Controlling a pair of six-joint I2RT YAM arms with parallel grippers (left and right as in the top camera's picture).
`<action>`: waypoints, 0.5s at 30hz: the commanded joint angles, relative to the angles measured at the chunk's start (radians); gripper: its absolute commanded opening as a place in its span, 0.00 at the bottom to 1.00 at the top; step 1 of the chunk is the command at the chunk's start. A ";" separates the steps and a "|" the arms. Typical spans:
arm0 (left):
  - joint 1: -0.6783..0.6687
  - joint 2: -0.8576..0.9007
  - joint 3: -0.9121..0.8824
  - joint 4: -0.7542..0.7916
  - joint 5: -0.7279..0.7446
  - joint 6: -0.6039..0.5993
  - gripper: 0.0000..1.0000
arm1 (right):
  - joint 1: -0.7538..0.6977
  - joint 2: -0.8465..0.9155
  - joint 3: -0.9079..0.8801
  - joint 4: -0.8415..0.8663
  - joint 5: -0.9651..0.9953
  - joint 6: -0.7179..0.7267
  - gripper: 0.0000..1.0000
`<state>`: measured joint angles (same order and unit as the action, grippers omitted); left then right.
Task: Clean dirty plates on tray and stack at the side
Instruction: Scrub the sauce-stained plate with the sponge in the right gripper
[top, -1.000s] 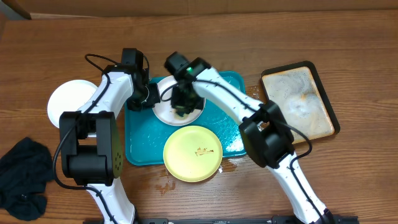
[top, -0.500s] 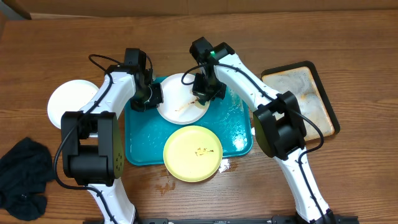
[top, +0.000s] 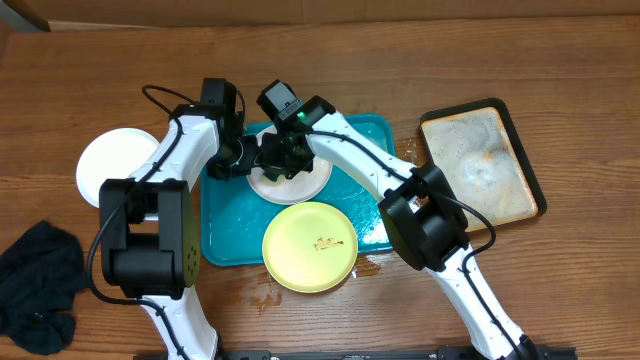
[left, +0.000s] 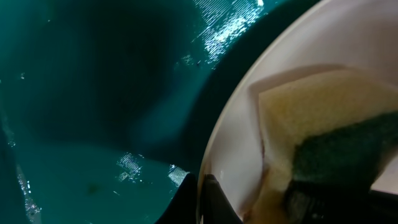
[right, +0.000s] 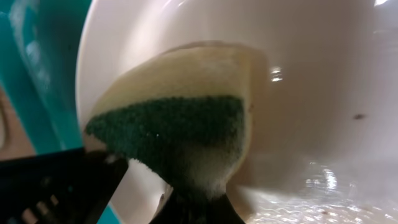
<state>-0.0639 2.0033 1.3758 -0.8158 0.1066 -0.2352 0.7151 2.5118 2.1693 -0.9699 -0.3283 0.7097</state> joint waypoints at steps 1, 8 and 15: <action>-0.023 0.011 0.019 0.007 0.013 -0.005 0.04 | -0.002 0.016 -0.003 0.015 -0.084 0.027 0.04; -0.023 0.011 0.019 -0.002 0.013 -0.005 0.04 | -0.027 0.016 -0.003 -0.068 0.028 0.050 0.04; -0.023 0.011 0.019 -0.007 0.013 -0.005 0.04 | -0.118 0.016 -0.003 -0.179 0.185 0.106 0.04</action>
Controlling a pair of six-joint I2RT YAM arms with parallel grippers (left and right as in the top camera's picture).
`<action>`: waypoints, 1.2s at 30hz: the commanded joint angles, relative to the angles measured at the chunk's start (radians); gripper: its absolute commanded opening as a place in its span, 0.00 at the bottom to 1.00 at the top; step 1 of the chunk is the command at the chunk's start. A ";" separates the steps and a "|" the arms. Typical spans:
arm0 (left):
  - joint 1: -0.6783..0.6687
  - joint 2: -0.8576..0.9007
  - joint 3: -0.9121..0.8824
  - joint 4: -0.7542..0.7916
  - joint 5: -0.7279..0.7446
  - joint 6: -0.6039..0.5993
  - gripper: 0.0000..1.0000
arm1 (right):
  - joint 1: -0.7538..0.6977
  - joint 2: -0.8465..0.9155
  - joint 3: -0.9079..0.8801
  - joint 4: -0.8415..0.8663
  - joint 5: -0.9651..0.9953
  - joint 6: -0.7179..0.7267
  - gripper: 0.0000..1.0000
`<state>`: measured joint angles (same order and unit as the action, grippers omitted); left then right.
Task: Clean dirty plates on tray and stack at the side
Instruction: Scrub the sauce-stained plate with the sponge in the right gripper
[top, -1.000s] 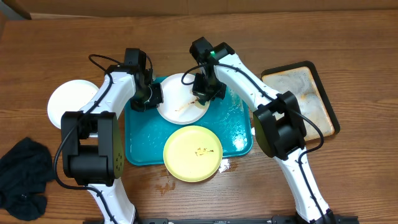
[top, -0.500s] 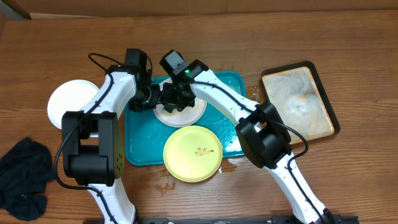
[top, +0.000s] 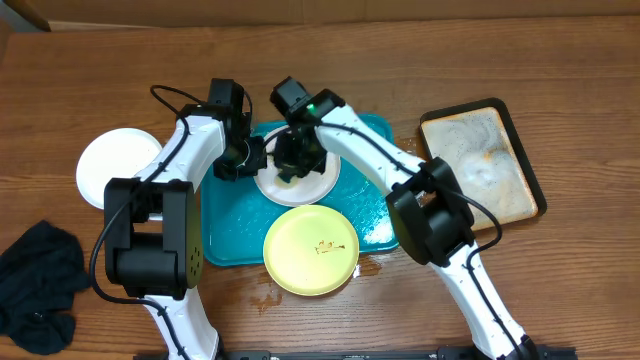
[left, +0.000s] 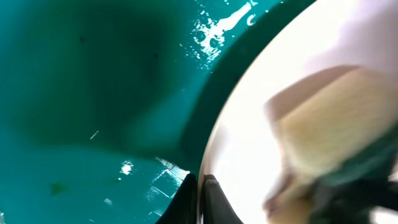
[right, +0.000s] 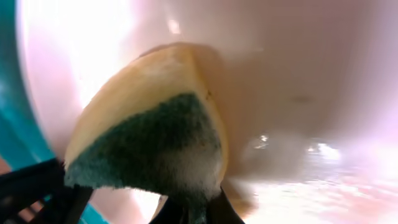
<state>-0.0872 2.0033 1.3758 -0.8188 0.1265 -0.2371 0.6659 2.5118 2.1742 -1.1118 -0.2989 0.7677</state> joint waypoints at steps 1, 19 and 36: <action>0.001 0.011 0.019 -0.004 -0.007 -0.003 0.04 | -0.083 0.016 -0.008 -0.047 0.166 0.048 0.04; 0.005 0.011 0.019 0.014 -0.049 -0.014 0.04 | -0.111 0.016 -0.008 -0.068 0.048 -0.076 0.04; 0.005 0.011 0.020 0.014 -0.066 -0.033 0.04 | 0.042 0.016 -0.008 0.052 -0.241 -0.171 0.04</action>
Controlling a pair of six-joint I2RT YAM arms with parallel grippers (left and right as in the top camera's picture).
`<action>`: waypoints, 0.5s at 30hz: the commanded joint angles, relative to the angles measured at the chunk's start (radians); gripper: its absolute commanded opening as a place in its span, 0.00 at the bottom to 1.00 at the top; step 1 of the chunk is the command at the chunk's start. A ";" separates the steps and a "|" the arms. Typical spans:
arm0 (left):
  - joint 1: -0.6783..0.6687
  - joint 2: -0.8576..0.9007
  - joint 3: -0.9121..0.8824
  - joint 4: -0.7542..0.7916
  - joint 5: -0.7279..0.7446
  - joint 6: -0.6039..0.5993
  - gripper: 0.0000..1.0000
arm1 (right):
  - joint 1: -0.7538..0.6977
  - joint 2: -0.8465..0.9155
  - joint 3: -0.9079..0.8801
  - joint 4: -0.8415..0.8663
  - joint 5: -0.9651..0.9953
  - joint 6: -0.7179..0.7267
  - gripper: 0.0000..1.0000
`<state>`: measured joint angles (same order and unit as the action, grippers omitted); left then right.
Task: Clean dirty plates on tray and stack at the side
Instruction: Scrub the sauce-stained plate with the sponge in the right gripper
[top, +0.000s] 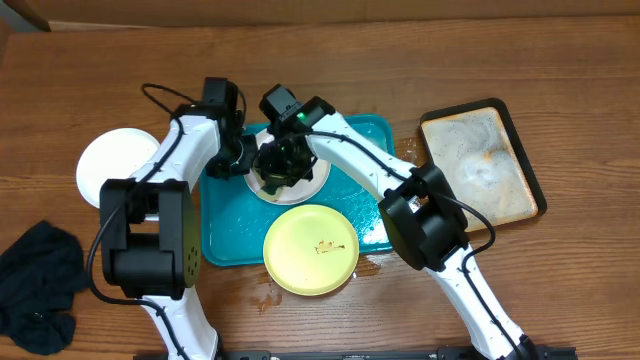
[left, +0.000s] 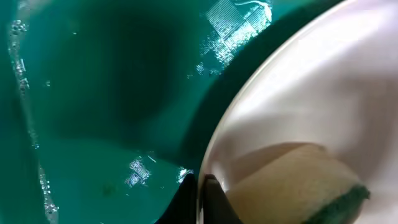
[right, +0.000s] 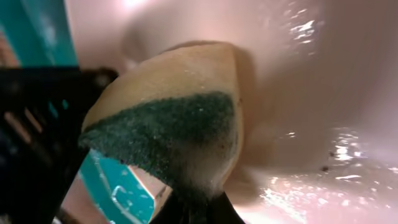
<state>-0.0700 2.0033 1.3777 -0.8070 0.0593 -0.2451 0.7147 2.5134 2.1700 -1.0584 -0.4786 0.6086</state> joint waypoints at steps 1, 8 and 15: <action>-0.013 0.011 0.018 0.002 0.001 -0.025 0.04 | -0.010 0.014 -0.004 -0.015 -0.055 -0.011 0.04; -0.013 0.011 0.019 -0.002 0.001 -0.026 0.04 | -0.072 0.014 -0.004 -0.156 0.169 -0.011 0.04; -0.013 0.011 0.019 -0.009 0.022 -0.026 0.04 | -0.182 0.014 -0.004 -0.205 0.274 -0.012 0.04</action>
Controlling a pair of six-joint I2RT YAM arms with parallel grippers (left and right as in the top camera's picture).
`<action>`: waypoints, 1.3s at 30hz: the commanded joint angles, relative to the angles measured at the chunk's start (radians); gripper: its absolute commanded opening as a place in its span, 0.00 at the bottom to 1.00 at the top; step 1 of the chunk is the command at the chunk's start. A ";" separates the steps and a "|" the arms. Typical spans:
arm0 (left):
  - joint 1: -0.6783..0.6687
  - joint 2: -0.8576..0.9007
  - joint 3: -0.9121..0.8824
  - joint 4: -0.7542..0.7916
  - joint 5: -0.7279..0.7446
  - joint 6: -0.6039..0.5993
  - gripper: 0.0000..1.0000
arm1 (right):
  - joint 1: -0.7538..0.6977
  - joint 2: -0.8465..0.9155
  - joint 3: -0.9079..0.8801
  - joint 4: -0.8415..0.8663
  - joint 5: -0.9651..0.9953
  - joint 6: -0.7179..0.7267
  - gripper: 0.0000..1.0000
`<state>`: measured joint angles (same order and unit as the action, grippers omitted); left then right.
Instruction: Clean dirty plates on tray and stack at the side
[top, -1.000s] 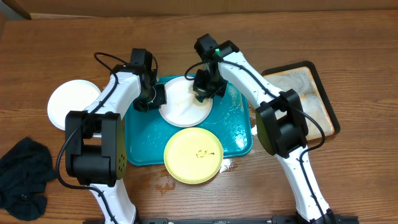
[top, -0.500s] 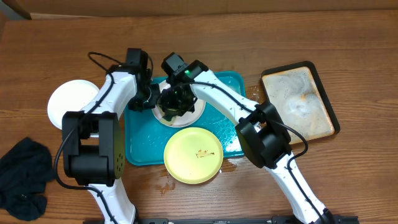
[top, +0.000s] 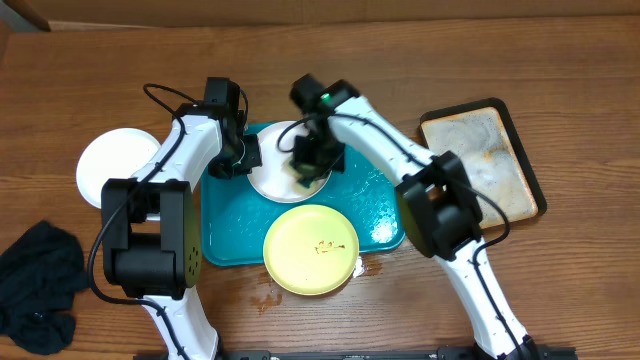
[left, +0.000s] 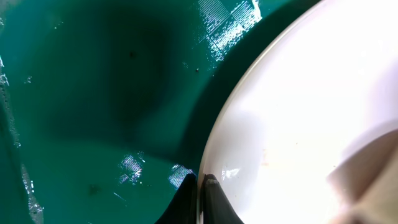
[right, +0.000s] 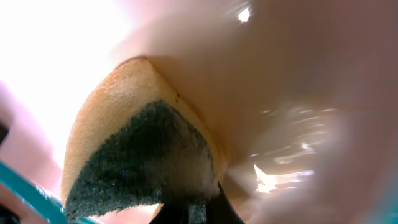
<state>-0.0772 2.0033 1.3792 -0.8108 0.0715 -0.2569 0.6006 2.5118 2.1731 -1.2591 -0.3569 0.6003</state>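
Note:
A white plate (top: 278, 165) lies on the teal tray (top: 230, 225), at its far side. My left gripper (top: 243, 160) is shut on the plate's left rim (left: 214, 168), fingertips (left: 200, 186) pinching the edge. My right gripper (top: 312, 162) is shut on a yellow-and-green sponge (right: 140, 155), pressed on the plate's wet right part (right: 292, 93). A yellow plate (top: 311, 247) with food specks lies at the tray's near edge. A clean white plate (top: 112, 163) sits on the table to the left.
A black-rimmed pan of soapy foam (top: 484, 163) stands on the right. A dark cloth (top: 38, 285) lies at the near left. The tray's floor (left: 93, 93) is wet, and water has spilled on the table by the yellow plate (top: 370, 265).
My right gripper has moved with the sponge from the white plate's left part, close to the left gripper, to its right part. The left gripper still pinches the rim.
Throughout, my left gripper held the white plate's left rim on the tray. The sponge in my right gripper was at the plate's left middle, then nearer the centre, then back at the left, and now it is on the right part.

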 joint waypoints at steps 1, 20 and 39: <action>-0.005 0.011 0.017 -0.008 0.011 -0.014 0.04 | -0.083 0.016 -0.007 -0.004 0.156 -0.003 0.04; -0.005 0.011 0.017 -0.039 -0.001 -0.013 0.04 | -0.117 0.015 0.064 0.050 0.115 -0.032 0.04; -0.005 0.011 0.133 -0.103 -0.062 -0.013 0.04 | -0.151 0.013 0.370 -0.248 0.253 -0.093 0.04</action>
<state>-0.0895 2.0037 1.4281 -0.8909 0.0685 -0.2634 0.4747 2.5294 2.5179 -1.4853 -0.1806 0.5201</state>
